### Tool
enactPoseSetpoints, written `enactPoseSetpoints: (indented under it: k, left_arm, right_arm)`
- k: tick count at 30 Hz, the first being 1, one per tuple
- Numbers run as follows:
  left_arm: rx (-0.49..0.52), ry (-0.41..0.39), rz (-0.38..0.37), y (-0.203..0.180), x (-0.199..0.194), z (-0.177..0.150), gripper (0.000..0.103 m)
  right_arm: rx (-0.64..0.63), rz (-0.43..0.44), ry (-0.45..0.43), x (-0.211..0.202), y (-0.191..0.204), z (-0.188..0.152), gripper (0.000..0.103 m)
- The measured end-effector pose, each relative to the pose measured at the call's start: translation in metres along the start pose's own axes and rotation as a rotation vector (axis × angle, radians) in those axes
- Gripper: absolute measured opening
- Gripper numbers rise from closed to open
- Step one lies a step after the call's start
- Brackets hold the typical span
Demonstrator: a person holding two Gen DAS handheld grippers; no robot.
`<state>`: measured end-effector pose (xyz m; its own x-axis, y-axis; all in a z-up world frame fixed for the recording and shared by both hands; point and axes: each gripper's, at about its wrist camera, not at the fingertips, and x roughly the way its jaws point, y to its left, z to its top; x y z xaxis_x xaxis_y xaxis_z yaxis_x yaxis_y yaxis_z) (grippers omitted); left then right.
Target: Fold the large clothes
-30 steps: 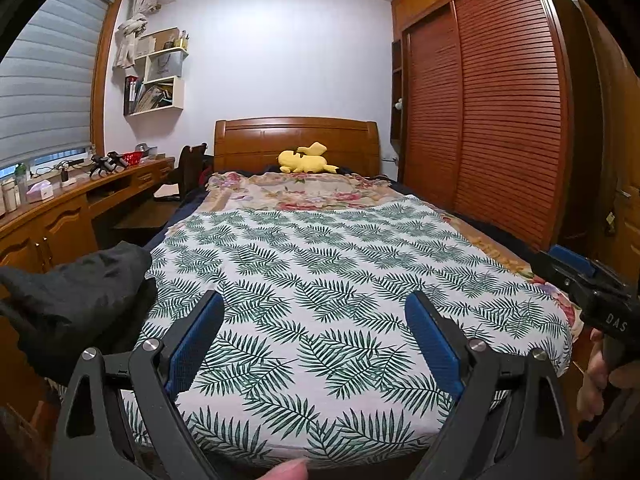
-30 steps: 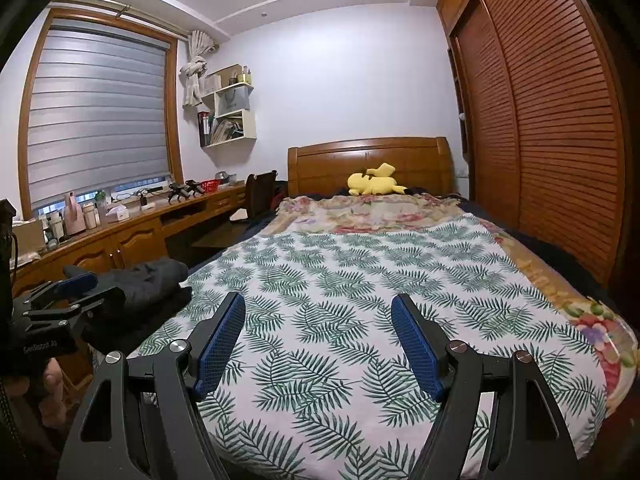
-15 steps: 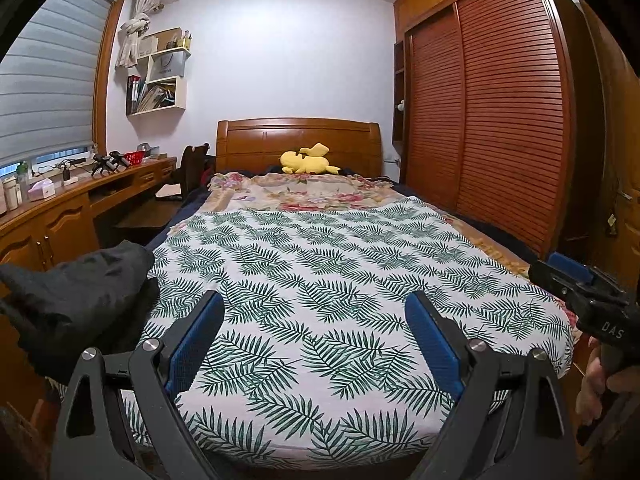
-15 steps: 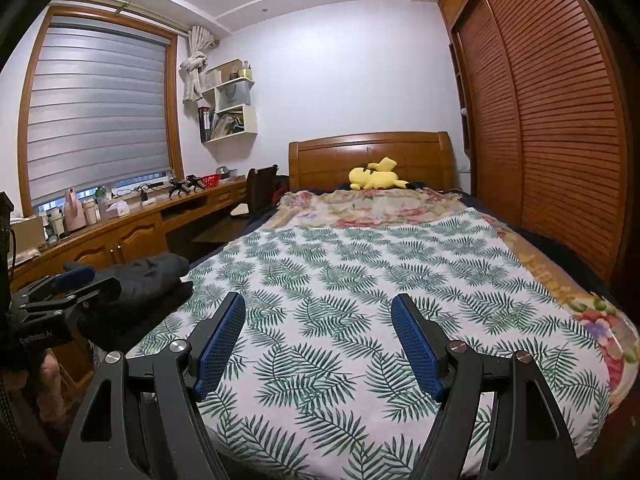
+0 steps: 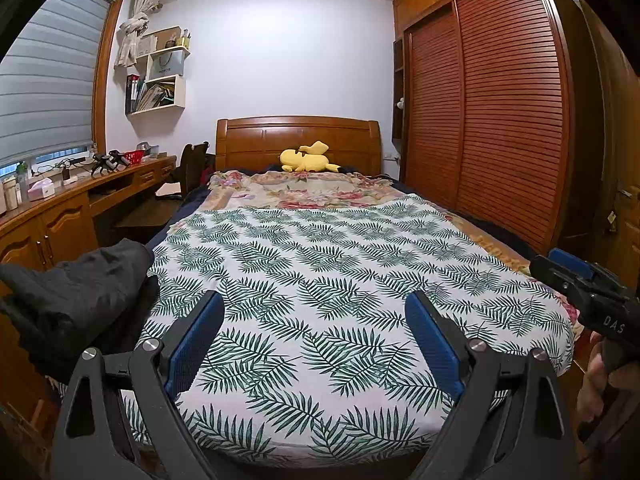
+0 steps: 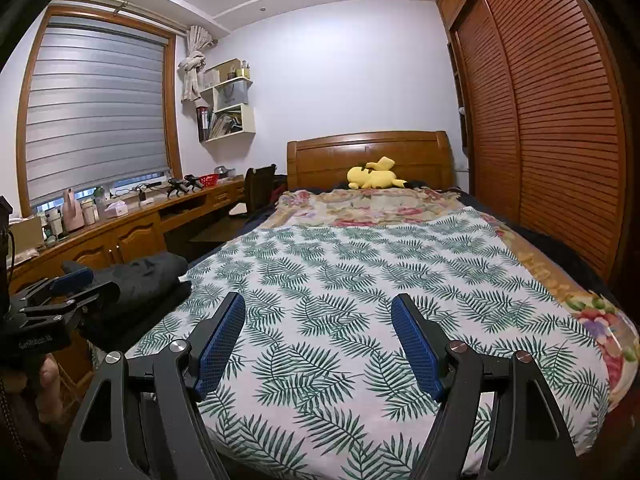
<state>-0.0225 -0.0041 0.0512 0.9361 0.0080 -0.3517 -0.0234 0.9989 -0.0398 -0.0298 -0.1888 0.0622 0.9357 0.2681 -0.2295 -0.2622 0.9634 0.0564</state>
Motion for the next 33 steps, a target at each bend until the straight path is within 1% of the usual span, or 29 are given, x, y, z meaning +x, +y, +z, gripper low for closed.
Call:
enactPoseSetpoints:
  k: [33]
  left_arm:
    - [0.002, -0.002, 0.002, 0.002, -0.002, -0.002, 0.092]
  right_arm:
    - [-0.008, 0.006, 0.007, 0.005, -0.011, 0.001, 0.077]
